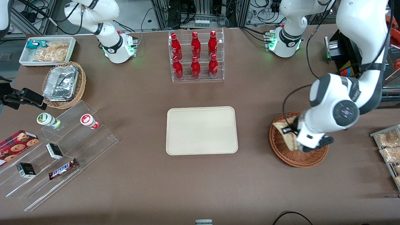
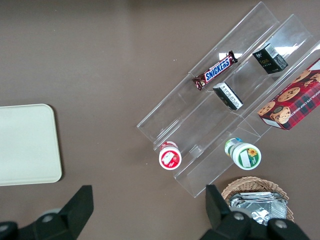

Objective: Place sandwich from basket to tray
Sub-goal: 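Lift the sandwich out of the basket and carry it over the cream tray, then lower the sandwich onto the cream tray and open the left gripper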

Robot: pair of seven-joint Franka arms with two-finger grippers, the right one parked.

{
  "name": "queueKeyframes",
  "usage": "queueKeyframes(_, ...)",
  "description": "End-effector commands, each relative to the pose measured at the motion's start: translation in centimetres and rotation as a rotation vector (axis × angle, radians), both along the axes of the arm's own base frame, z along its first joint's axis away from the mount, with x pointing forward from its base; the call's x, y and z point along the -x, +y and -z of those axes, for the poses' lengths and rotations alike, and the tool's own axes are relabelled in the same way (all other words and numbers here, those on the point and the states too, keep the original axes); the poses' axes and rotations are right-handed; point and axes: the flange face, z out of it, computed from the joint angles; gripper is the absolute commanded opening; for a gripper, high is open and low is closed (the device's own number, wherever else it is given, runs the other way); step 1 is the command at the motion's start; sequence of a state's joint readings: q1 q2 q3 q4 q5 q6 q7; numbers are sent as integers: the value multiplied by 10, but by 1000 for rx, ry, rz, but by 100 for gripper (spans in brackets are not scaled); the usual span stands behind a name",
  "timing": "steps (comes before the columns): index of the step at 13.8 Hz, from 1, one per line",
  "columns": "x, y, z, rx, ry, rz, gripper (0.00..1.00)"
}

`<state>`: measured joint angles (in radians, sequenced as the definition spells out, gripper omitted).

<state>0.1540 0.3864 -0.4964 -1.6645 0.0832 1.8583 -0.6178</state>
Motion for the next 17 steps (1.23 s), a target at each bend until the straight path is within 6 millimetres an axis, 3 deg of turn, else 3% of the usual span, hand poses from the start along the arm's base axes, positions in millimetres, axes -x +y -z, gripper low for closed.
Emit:
queueKeyframes(1,29,-90,-3,4,17,110,9)
queueKeyframes(2,39,-122,9,11,33,158,9)
queueKeyframes(4,46,-166,26,21,45,228,9)
queueKeyframes(7,44,-204,56,15,62,222,9)
queueKeyframes(8,48,-228,66,19,62,238,10)
queueKeyframes(11,52,-255,99,-31,52,213,10)
queueKeyframes(15,58,-299,118,-13,44,192,10)
queueKeyframes(17,59,-309,137,-39,33,180,11)
